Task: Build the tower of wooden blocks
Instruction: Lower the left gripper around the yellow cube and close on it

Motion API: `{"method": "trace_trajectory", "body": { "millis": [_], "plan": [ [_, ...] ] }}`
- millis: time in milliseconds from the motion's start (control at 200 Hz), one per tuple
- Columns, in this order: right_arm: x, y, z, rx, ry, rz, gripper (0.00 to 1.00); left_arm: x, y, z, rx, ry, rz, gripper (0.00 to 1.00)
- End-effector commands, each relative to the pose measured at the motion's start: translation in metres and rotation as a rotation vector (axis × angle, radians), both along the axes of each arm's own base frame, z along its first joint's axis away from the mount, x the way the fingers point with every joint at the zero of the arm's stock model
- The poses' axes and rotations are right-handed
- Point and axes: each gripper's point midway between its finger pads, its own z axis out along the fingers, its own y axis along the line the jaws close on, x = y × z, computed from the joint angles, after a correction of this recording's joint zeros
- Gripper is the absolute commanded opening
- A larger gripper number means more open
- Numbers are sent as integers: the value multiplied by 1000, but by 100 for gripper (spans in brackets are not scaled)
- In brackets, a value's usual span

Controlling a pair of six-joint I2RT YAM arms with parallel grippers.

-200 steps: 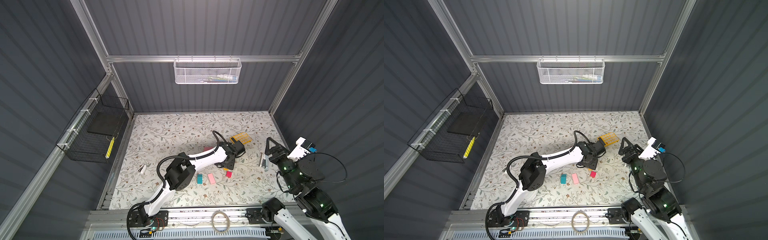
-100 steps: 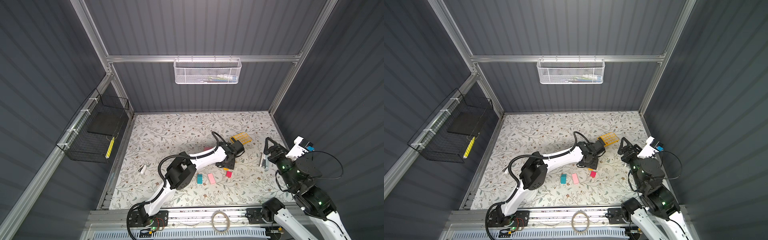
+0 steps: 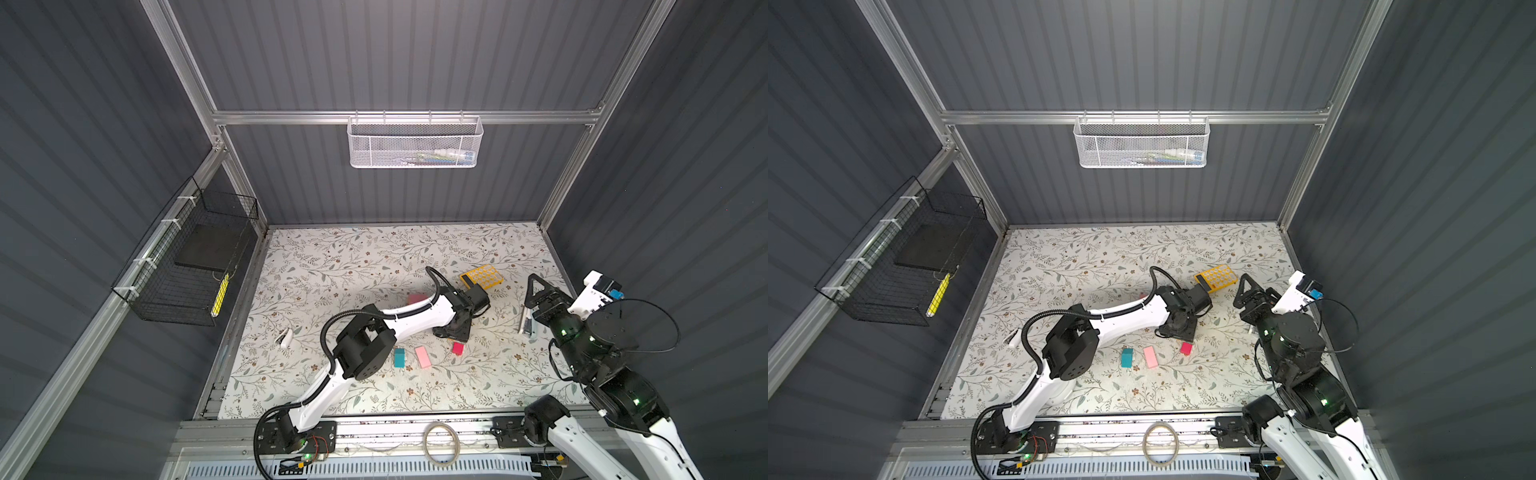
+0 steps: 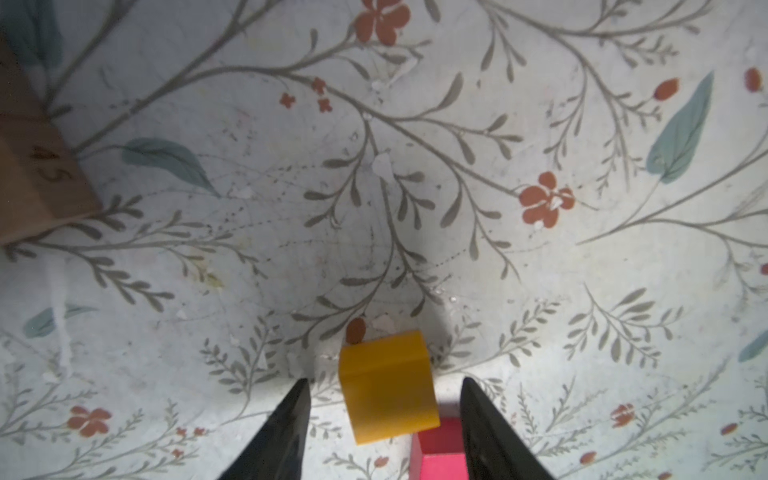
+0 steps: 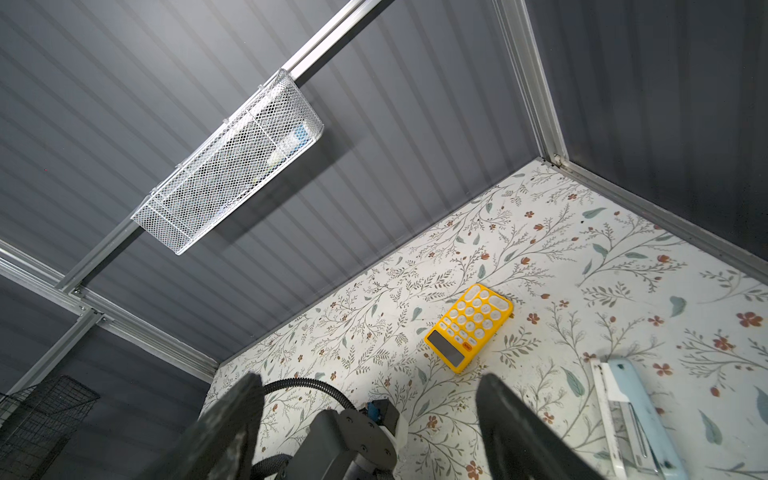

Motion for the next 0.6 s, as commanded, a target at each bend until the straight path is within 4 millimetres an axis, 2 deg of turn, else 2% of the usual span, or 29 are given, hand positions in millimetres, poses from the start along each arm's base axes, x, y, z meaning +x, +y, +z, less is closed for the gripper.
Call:
{"method": "trace_trajectory", "body": {
  "millis": [0, 175, 345, 595],
  "plan": [
    [3, -1, -1, -17, -1, -13, 82, -9, -1, -7, 32, 29, -20, 57],
    [2, -2, -2, -18, -1, -13, 82, -9, 5, -12, 63, 28, -11, 57],
    [1, -4, -2, -19, -1, -21, 82, -6, 6, -9, 74, 6, -4, 50],
    [2, -4, -3, -23, 3, -26, 82, -2, 9, -9, 99, -22, 5, 49]
  ]
}}
